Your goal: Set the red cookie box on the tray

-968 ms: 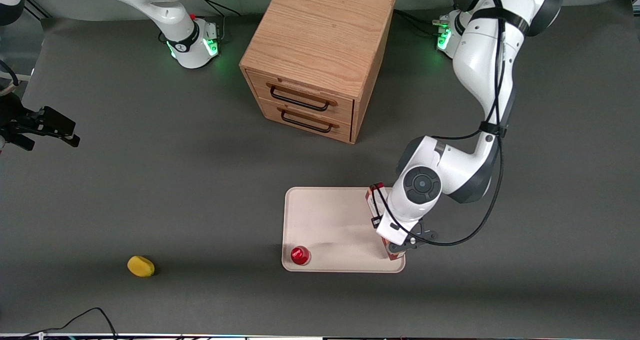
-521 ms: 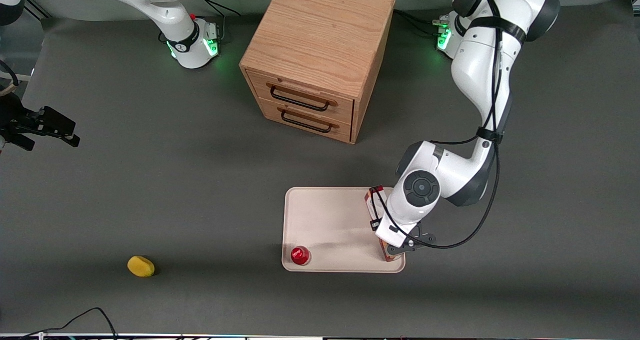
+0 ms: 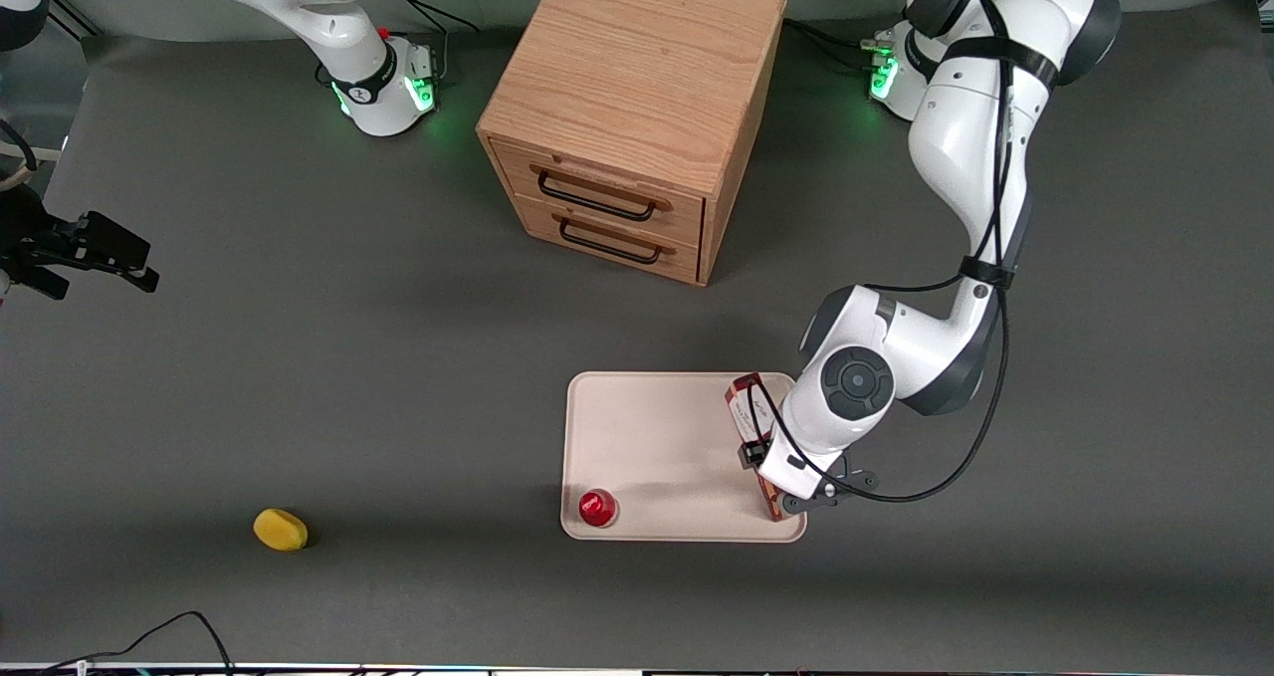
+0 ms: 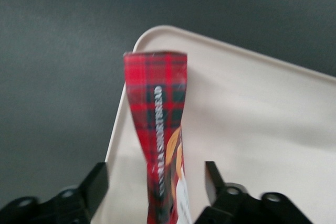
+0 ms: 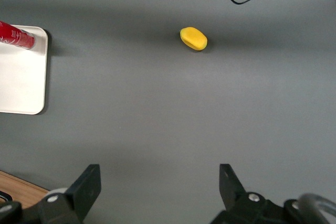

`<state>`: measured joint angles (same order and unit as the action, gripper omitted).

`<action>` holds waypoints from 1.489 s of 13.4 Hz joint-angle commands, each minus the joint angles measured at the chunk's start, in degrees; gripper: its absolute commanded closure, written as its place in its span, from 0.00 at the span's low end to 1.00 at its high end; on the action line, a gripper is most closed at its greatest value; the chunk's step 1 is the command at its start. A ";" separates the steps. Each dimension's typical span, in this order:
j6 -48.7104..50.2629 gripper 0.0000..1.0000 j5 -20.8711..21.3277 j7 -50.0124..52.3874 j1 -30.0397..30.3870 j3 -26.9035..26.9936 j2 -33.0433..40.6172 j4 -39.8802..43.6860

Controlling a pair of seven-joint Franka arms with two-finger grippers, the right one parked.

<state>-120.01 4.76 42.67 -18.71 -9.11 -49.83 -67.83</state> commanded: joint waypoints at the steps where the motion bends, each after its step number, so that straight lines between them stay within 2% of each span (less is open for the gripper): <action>1: 12.47 0.00 -1.16 -0.92 0.42 -0.56 2.28 5.59; 4: 22.34 0.00 -1.34 -3.47 1.21 -0.65 5.96 7.63; 7: 29.11 0.00 -1.51 -8.20 2.27 0.05 13.51 6.93; 10: 33.52 0.00 -2.99 -15.74 6.82 0.58 23.51 -0.94; 12: 32.91 0.00 -4.32 -21.99 7.63 4.78 31.69 -9.73; 17: 29.68 0.00 -4.32 -36.49 7.54 14.80 45.59 -23.89; 20: 26.41 0.00 -4.32 -42.40 7.54 21.48 48.87 -28.76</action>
<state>-90.19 0.96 3.82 -10.51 8.74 -4.82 -90.52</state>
